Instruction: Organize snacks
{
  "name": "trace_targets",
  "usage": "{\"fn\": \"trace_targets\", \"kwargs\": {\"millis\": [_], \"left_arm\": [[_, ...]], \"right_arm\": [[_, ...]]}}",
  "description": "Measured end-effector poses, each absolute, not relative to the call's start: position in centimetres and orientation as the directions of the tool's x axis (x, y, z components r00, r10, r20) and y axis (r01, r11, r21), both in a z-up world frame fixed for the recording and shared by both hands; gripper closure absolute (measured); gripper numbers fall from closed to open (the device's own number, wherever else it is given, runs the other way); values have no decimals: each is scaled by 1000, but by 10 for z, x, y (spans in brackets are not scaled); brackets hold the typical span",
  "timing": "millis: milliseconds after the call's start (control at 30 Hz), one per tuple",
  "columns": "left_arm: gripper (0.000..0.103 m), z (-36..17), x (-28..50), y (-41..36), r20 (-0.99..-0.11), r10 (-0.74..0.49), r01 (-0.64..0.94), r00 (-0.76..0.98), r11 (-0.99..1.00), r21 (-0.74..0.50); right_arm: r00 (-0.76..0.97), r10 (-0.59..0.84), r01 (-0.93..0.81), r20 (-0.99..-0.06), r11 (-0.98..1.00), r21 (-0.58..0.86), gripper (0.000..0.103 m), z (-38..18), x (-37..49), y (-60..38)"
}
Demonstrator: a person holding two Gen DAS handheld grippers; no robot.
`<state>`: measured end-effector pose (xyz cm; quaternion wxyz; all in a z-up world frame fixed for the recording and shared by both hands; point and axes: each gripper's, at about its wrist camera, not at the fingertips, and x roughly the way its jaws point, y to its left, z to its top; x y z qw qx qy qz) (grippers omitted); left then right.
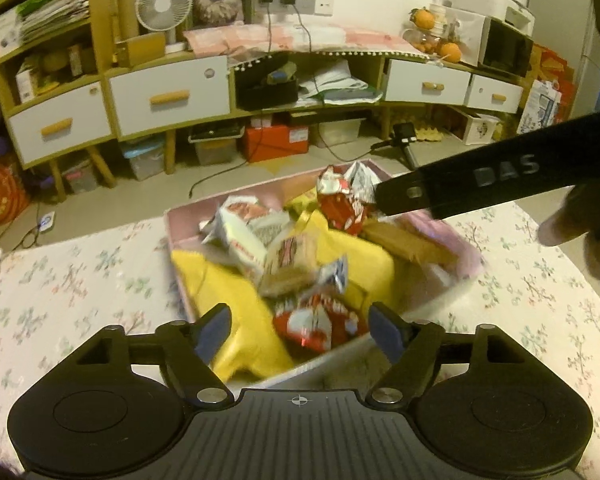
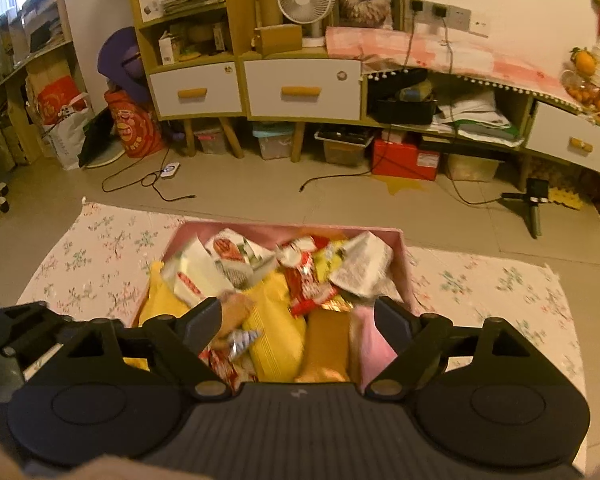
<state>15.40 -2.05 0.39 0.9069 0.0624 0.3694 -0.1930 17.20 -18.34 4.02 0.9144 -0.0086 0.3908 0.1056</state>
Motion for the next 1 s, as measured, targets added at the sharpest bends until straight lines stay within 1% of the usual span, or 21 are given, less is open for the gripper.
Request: {"fn": "trace_targets", "kwargs": {"millis": [100,233,400,533,667,867,933,1000], "left_arm": [[16,6,140,-16,-693,-289,375,660,927,-29],[13,6,123,-10,-692,-278,349,666,936,-40],[9,1,101,-10,-705,-245,329,665,944,-19],[7,-4,84,-9,-716,-211,299,665,954,-3],[6,-8,68,-7,-731,-173,254,660,967,0],[6,-9,50,-13,-775,-67,191,629,979,71],[6,-7,44,-15,-779,-45,179,626,980,87],[6,-5,38,-16,-776,-33,161,630,983,89]], "right_arm": [[675,174,-183,-717,981,65,18,40,161,-189],[676,156,-165,-720,985,58,15,39,147,-194],[674,138,-155,-725,987,43,13,33,126,-195],[672,121,-153,-730,988,23,12,30,110,-194],[669,117,-137,-734,990,33,10,31,96,-196],[678,77,-111,-731,994,1,4,30,69,-194],[686,75,-112,-724,994,-4,1,29,59,-193],[689,68,-110,-722,994,-12,1,30,52,-193]]}}
